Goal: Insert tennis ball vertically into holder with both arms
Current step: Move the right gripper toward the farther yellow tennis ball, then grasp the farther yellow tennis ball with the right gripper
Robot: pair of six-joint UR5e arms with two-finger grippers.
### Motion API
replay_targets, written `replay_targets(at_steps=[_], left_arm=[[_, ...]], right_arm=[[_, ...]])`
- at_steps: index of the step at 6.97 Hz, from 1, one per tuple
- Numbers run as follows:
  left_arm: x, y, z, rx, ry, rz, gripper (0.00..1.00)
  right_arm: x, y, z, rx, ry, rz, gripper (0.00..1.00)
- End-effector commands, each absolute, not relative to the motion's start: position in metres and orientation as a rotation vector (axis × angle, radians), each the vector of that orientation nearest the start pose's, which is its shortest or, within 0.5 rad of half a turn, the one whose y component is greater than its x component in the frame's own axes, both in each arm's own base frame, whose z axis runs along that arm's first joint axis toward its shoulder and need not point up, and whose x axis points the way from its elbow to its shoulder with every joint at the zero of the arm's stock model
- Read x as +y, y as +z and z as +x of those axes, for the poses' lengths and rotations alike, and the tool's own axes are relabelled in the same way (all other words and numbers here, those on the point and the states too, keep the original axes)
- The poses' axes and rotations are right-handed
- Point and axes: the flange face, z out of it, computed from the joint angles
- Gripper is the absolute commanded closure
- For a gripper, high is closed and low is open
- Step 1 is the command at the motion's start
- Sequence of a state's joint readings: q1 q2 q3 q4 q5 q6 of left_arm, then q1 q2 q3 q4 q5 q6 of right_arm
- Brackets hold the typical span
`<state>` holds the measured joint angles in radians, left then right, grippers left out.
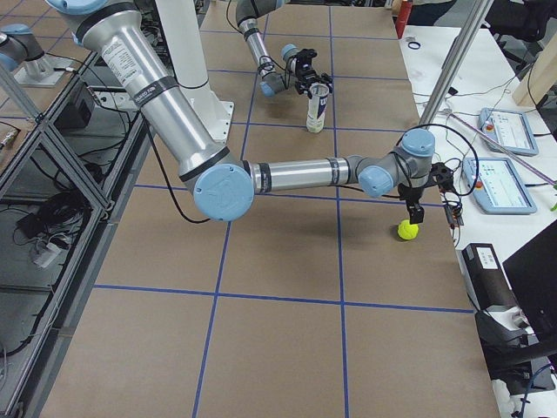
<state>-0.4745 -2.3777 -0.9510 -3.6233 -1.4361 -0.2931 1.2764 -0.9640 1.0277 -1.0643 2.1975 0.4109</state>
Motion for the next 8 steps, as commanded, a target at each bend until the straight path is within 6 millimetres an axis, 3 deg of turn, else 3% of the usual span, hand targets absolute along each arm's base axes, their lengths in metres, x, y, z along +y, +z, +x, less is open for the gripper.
replay_targets(at_steps=[1,3,4,5,6,8], left_arm=[[-0.454,0.244,0.563,1.383,0.285,1.772,0.01],[-0.453,0.245,0.563,1.384,0.287,1.771,0.01],[-0.452,0.242,0.562,1.39,0.285,1.775,0.01],[-0.452,0.242,0.562,1.391,0.284,1.776,0.01],[-0.452,0.241,0.562,1.391,0.284,1.776,0.01],[-0.452,0.241,0.562,1.389,0.285,1.777,0.01]], right_arm=[[-0.753,0.523,-0.154,-0.758,-0.072,0.297,0.01],[-0.765,0.546,-0.166,-0.765,-0.055,0.31,0.01],[-0.772,0.538,-0.194,-0.758,-0.007,0.326,0.01],[-0.772,0.537,-0.216,-0.757,0.019,0.342,0.01],[-0.766,0.567,-0.222,-0.757,0.024,0.368,0.01],[-0.765,0.57,-0.24,-0.726,0.047,0.376,0.01]])
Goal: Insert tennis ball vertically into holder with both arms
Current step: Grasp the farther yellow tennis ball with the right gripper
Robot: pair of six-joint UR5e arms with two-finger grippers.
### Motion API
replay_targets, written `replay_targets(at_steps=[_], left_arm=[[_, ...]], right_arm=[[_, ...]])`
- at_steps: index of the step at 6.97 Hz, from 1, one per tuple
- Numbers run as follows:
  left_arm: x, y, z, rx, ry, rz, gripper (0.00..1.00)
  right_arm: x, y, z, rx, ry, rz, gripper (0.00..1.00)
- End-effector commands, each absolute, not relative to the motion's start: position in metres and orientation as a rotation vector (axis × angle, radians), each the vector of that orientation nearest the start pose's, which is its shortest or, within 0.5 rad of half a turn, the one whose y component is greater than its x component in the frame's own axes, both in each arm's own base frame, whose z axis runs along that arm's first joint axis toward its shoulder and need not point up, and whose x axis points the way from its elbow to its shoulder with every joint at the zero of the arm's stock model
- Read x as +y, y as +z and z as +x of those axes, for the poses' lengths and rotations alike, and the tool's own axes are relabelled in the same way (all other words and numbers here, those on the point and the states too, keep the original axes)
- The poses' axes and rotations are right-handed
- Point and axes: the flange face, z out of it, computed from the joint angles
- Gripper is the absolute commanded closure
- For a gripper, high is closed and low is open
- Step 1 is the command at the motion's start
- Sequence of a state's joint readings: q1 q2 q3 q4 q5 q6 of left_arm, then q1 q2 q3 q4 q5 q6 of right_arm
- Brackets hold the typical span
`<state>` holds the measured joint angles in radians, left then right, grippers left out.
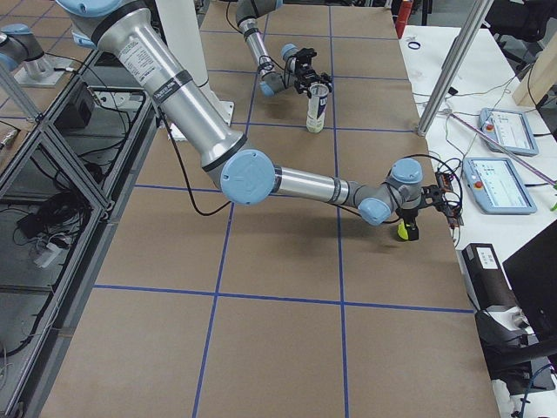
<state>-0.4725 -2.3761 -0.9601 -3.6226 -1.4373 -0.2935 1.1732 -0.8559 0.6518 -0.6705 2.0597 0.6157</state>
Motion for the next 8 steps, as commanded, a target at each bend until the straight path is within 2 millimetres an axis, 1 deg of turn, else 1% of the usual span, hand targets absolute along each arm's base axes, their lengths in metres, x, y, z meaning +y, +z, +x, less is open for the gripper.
replay_targets(at_steps=[1,2,3,4,5,6,7,8], left_arm=[[-0.452,0.24,0.561,1.39,0.283,1.78,0.01],[-0.452,0.239,0.56,1.392,0.282,1.782,0.01],[-0.452,0.239,0.56,1.392,0.282,1.782,0.01],[-0.452,0.24,0.56,1.391,0.282,1.781,0.01],[-0.452,0.24,0.56,1.391,0.282,1.781,0.01],[-0.452,0.24,0.56,1.391,0.282,1.781,0.01],[-0.452,0.24,0.56,1.39,0.283,1.78,0.01],[-0.452,0.24,0.56,1.39,0.283,1.78,0.01]], right_arm=[[-0.768,0.559,-0.252,-0.726,0.075,0.378,0.01],[-0.768,0.557,-0.26,-0.718,0.079,0.383,0.01],[-0.767,0.56,-0.265,-0.694,0.08,0.393,0.01],[-0.765,0.568,-0.269,-0.665,0.085,0.395,0.01],[-0.762,0.574,-0.271,-0.648,0.087,0.397,0.03],[-0.762,0.575,-0.27,-0.646,0.086,0.391,0.55],[-0.764,0.569,-0.269,-0.649,0.084,0.401,1.0],[-0.77,0.548,-0.264,-0.658,0.093,0.414,1.0]])
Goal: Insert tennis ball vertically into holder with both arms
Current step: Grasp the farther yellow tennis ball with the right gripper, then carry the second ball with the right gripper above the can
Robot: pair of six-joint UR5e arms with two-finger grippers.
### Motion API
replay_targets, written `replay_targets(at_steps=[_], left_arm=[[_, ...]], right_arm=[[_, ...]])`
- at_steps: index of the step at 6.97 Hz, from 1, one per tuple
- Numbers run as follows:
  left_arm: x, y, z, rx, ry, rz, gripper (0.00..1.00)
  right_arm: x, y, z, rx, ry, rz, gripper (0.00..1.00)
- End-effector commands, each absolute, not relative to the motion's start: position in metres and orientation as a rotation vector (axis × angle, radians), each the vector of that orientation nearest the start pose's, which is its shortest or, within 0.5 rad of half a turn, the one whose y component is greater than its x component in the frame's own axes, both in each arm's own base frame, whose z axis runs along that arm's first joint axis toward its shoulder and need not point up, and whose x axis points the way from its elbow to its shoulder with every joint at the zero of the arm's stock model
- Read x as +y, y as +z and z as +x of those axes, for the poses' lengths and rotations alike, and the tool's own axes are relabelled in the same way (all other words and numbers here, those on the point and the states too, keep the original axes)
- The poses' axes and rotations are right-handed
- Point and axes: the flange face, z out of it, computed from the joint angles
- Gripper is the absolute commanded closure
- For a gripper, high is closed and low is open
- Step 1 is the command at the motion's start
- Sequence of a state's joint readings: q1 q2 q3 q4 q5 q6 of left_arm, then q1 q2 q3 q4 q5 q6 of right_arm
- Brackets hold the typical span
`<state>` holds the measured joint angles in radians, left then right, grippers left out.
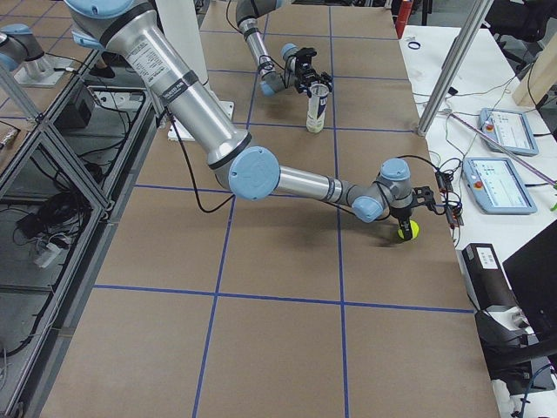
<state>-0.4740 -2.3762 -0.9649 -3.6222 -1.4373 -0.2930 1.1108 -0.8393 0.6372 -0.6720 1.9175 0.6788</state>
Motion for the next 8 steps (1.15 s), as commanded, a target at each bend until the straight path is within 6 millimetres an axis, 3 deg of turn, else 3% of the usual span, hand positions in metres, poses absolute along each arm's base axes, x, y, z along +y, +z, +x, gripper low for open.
replay_targets(at_steps=[1,2,5,6,8], left_arm=[[-0.452,0.24,0.56,1.391,0.282,1.781,0.01],[-0.451,0.239,0.561,1.393,0.282,1.781,0.01],[-0.45,0.24,0.562,1.393,0.285,1.778,0.01],[-0.45,0.24,0.562,1.393,0.285,1.778,0.01],[-0.45,0.239,0.563,1.394,0.285,1.777,0.01]], right_arm=[[-0.776,0.489,-0.263,-0.651,0.102,0.391,1.0],[-0.772,0.433,-0.262,-0.662,0.104,0.372,1.0],[-0.743,0.322,-0.265,-0.79,0.215,0.307,1.0],[-0.72,0.281,-0.277,-0.845,0.244,0.289,1.0],[-0.666,0.184,-0.326,-0.916,0.317,0.206,1.0]])
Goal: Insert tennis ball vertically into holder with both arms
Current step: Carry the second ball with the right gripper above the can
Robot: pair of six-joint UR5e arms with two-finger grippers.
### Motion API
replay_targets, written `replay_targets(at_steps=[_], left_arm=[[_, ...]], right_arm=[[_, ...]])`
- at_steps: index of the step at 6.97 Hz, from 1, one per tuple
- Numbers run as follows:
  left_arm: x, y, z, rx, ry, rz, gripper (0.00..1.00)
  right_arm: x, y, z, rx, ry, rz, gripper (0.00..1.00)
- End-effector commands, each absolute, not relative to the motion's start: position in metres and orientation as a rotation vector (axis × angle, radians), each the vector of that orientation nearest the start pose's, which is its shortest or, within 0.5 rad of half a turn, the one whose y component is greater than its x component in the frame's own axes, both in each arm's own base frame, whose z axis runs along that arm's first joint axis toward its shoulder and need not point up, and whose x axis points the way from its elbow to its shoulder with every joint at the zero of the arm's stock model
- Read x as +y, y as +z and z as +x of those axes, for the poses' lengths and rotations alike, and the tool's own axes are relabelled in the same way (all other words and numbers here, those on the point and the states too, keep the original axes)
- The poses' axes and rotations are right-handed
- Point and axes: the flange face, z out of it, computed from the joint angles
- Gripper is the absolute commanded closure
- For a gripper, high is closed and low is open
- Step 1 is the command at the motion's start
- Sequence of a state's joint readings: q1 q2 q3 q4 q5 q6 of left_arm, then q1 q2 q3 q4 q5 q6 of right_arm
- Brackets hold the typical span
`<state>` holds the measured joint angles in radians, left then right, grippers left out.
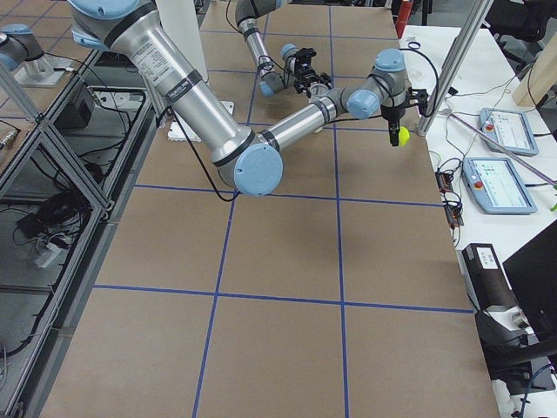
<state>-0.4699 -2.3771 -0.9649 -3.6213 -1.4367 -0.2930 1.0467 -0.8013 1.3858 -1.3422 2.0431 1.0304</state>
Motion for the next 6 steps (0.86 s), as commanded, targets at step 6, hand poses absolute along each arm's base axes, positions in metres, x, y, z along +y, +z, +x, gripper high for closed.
replay_targets(at_steps=[6], left_arm=[[-0.451,0.253,0.565,1.36,0.307,1.746,0.01]], right_arm=[[-0.53,0.071,-0.385,-0.966,0.362,0.094,1.0]])
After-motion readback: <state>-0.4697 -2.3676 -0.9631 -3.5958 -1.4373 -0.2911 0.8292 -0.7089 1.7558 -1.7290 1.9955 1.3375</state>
